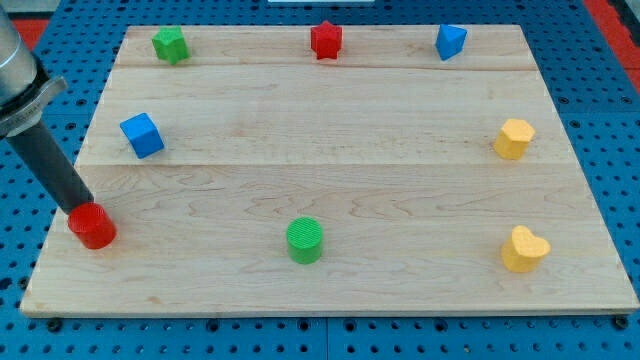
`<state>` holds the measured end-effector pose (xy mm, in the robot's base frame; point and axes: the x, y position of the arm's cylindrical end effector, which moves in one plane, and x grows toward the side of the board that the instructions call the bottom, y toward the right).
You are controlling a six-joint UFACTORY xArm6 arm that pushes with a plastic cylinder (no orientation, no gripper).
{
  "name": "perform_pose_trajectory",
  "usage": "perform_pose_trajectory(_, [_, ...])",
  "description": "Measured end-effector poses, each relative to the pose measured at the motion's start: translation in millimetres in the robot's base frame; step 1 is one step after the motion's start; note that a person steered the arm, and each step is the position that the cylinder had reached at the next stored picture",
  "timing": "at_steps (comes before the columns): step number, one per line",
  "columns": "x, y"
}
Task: Move the blue cube to the bottom right of the red star
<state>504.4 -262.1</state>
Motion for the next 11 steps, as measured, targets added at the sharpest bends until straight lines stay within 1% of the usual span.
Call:
perform_pose_trajectory(2, [0, -1])
perform_pose_trajectory(3, [-49, 26])
perform_pose_trajectory(4, [-103, 30])
perform_pose_trajectory(5, [-163, 90])
perform_pose_trajectory(6, [-208, 165])
perform_pose_trajectory(7, [-201, 200])
perform_pose_trajectory(8, [-183, 230])
perform_pose_trajectory(9, [-183, 278])
perform_pose_trajectory(11, [-127, 343])
